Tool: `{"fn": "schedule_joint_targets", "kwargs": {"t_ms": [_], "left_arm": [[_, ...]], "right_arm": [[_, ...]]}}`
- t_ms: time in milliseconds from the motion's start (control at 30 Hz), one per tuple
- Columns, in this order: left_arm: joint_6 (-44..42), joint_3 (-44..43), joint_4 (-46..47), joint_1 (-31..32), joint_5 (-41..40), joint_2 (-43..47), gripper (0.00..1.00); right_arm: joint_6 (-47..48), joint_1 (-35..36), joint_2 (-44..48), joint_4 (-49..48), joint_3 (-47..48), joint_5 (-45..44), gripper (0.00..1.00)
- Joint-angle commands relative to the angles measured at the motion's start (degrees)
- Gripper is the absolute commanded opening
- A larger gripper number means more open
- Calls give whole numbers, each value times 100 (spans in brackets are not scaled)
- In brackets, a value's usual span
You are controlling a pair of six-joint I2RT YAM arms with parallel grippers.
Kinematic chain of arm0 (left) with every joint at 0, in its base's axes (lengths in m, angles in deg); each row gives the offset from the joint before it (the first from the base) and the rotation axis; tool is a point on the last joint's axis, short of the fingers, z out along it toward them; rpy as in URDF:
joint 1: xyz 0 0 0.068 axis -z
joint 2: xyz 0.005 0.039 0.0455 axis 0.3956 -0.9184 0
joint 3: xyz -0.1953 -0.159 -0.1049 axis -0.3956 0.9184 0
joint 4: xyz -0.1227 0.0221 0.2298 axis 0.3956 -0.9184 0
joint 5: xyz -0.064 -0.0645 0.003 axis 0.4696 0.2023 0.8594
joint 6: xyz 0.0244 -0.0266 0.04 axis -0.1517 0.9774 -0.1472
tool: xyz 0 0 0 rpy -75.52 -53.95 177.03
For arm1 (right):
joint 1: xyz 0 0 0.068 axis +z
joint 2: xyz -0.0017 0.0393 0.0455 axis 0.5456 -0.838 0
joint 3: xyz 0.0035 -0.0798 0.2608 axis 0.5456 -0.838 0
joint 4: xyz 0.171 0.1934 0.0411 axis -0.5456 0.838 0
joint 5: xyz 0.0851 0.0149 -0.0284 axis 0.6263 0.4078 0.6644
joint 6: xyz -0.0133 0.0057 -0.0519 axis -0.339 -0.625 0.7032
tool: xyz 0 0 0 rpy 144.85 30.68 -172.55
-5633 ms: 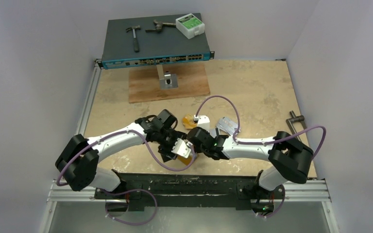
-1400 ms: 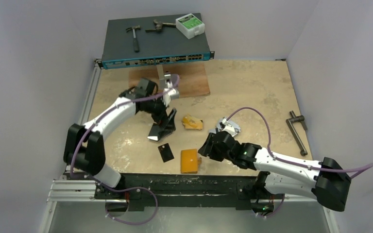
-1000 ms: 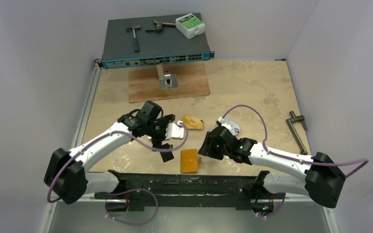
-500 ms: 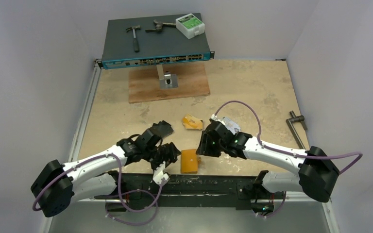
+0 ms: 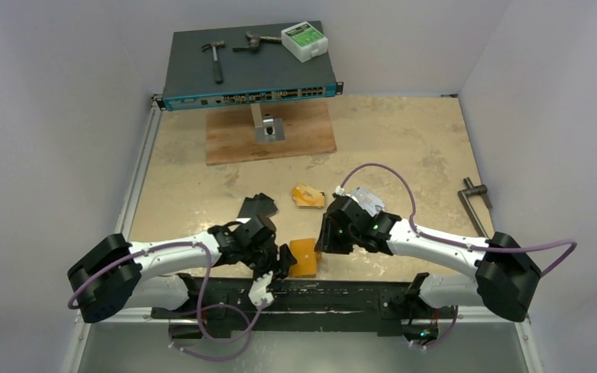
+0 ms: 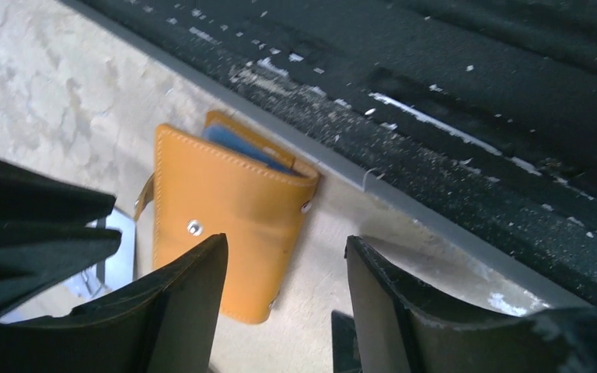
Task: Put the credit cards into the card holder
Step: Close the card holder at the corner of the board.
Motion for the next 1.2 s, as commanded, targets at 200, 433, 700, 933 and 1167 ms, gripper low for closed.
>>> {"fn": "schedule_joint_targets", "kwargs": {"t_ms": [200,433,700,933,1167], "left_arm": [[-312,-557,-17,293,-216,-821,46],[-385,-874,-490,507,-724,-1315,35],[-303,-1023,-562,653,-966,-1576,9],[-334,-953,-630,678,-1021,-1552,9],[-252,-955,-621,680,-1064,-1519,9]], "right_arm": [[-124,147,-107,-325,-84,87,32],[85,150,-173,165,155,-181,33],[127,159,-205,224,283,-244,36],[356,163,-454,589,682,-589,37],[476,218,-690,881,973,-769,35]]}}
